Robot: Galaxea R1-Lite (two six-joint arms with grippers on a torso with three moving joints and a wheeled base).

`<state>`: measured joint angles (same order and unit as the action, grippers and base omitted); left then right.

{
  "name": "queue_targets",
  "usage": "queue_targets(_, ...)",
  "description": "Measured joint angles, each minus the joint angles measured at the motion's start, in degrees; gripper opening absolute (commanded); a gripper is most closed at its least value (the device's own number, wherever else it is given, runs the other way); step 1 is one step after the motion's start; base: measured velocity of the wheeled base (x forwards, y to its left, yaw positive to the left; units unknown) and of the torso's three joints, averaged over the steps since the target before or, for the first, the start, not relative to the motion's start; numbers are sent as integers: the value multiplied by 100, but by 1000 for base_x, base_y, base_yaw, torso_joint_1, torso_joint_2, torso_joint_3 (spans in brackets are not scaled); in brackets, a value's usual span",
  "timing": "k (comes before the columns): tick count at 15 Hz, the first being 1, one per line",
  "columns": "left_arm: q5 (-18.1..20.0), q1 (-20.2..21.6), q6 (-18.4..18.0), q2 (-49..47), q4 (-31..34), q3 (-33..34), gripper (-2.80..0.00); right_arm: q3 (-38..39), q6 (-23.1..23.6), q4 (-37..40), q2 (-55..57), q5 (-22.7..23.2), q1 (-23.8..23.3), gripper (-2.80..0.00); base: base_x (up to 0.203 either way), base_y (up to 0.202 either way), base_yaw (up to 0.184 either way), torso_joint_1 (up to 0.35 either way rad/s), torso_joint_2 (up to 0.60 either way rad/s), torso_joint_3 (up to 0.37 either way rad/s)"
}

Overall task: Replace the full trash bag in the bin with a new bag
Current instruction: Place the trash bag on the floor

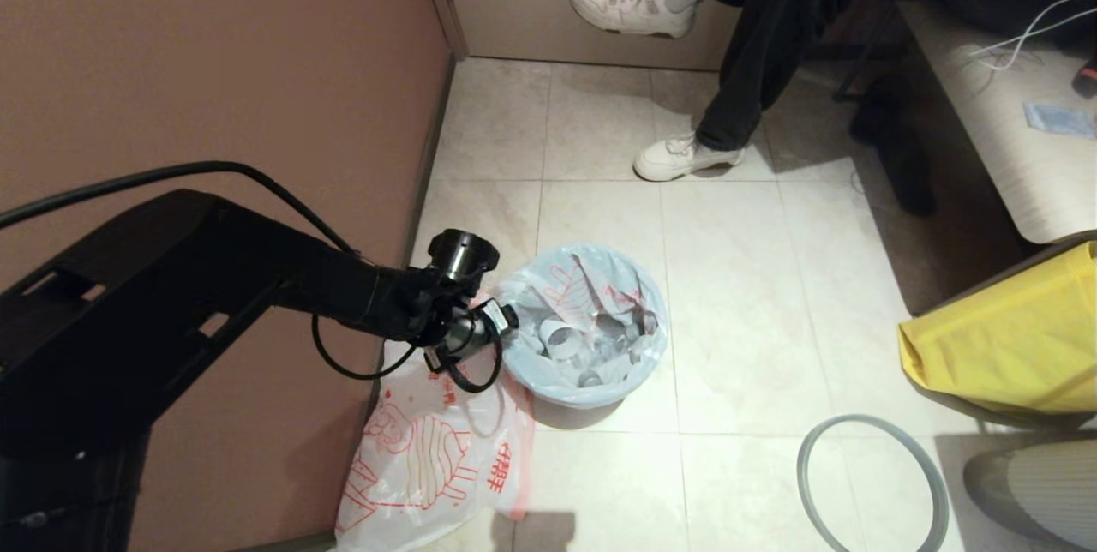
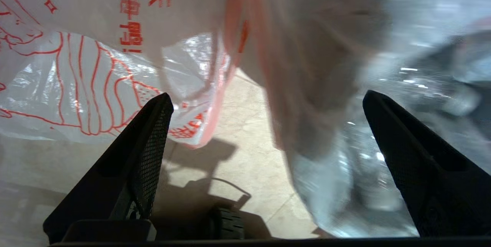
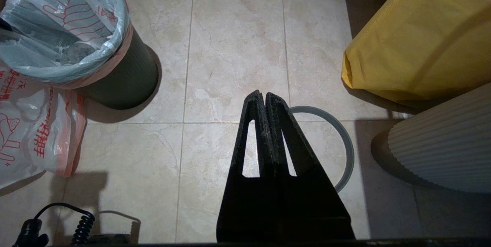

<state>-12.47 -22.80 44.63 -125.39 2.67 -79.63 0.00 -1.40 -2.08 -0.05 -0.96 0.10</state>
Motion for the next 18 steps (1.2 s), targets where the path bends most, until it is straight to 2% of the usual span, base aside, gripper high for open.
queue_targets(3, -235, -90, 51, 479, 285, 49, 0, 0, 0, 0, 0, 0, -2, -280, 0, 0, 0, 0, 0, 0)
queue_targets(7, -1572, -203, 51, 397, 542, 55, 0, 0, 0, 0, 0, 0, -3, -280, 0, 0, 0, 0, 0, 0)
queue_targets(9, -2136, -225, 60, 171, 534, -14, 0, 0, 0, 0, 0, 0, -2, -280, 0, 0, 0, 0, 0, 0)
queue_targets(10, -2304, -222, 89, 43, 540, -63, 0, 0, 0, 0, 0, 0, -2, -280, 0, 0, 0, 0, 0, 0)
queue_targets(14, -2330, -205, 129, -607, 568, -725, 0, 0, 1, 0, 0, 0, -2, -280, 0, 0, 0, 0, 0, 0)
queue_targets(16, -2110, -155, 84, -974, 690, -1312, 0, 0, 1, -2, 0, 0, -2, -280, 0, 0, 0, 0, 0, 0)
queue_targets(18, -2006, -86, 71, -1461, 1094, -2128, 0, 0, 0, 0, 0, 0, -3, -280, 0, 0, 0, 0, 0, 0)
